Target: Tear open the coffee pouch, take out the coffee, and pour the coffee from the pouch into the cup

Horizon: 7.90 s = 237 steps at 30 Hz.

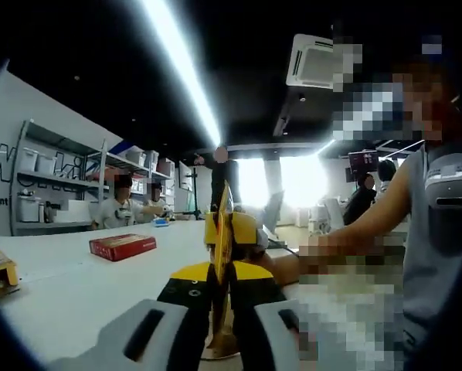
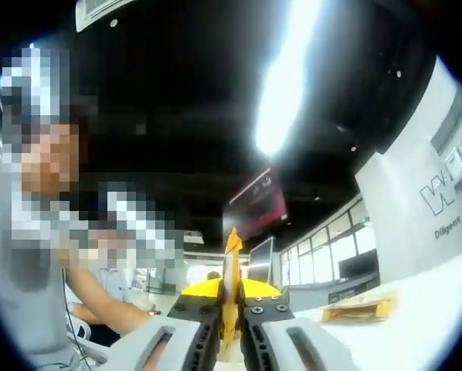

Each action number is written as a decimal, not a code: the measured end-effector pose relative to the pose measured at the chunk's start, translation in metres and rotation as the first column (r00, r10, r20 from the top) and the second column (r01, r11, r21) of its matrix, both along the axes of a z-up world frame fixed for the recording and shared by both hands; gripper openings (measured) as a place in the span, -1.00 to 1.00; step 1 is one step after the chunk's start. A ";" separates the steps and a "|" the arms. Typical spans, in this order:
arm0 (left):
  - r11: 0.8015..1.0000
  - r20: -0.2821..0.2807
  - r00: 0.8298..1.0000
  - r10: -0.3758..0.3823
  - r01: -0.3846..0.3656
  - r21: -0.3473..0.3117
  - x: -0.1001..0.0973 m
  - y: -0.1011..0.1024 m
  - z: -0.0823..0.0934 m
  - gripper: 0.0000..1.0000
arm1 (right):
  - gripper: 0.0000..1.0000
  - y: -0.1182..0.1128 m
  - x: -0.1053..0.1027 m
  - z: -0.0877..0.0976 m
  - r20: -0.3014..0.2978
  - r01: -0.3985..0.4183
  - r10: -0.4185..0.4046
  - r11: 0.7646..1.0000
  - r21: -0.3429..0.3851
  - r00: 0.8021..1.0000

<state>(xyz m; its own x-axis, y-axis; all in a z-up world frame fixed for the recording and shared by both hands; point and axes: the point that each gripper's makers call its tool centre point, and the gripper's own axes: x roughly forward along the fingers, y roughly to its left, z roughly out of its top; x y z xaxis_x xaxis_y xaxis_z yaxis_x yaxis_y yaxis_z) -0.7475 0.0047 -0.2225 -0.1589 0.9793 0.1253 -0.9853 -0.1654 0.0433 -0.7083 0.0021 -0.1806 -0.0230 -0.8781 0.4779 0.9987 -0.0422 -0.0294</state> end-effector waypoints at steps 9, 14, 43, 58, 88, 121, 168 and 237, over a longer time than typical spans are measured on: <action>1.000 0.027 1.000 -0.016 0.016 -0.012 0.001 0.001 -0.003 -0.72 | -0.85 0.019 -0.034 0.001 0.034 -0.019 0.019 1.000 -0.013 0.999; 1.000 0.044 0.999 -0.018 0.018 0.003 0.000 -0.001 -0.002 -0.71 | -0.84 0.027 -0.044 0.005 0.029 -0.012 0.013 0.999 -0.029 0.999; 0.999 0.013 0.999 -0.032 0.032 0.006 0.004 -0.004 0.000 -0.87 | -0.79 0.014 -0.016 0.003 0.016 -0.044 0.045 0.998 -0.043 0.999; 0.999 0.017 1.000 -0.023 0.023 0.028 0.000 -0.006 0.003 -0.87 | -0.82 0.010 -0.010 0.002 0.003 -0.005 0.005 0.999 -0.032 1.000; 0.999 0.033 0.999 -0.021 0.020 0.038 0.001 -0.006 0.004 -0.80 | -0.83 0.014 -0.032 -0.006 -0.015 0.018 -0.018 0.999 0.032 1.000; 0.998 0.035 0.999 -0.032 0.030 0.054 0.002 -0.006 0.007 -0.77 | -0.84 0.013 -0.026 -0.008 -0.019 0.012 -0.012 0.999 0.039 1.000; 0.998 0.022 0.998 -0.054 0.053 0.031 0.006 0.001 0.002 -0.75 | -0.85 0.010 -0.021 -0.009 -0.027 0.006 -0.005 0.999 0.050 1.000; 0.999 -0.071 0.997 -0.035 0.036 0.022 0.007 0.004 0.005 -0.91 | -0.87 0.017 -0.027 0.001 -0.008 -0.021 0.021 1.000 0.007 1.000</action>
<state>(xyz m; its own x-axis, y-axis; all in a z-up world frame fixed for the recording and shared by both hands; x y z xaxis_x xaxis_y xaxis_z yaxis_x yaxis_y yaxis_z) -0.7402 0.0082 -0.2178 -0.1140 0.9808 0.1581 -0.9852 -0.1321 0.1094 -0.7349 0.0187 -0.1794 -0.0005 -0.8815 0.4722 0.9991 -0.0206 -0.0374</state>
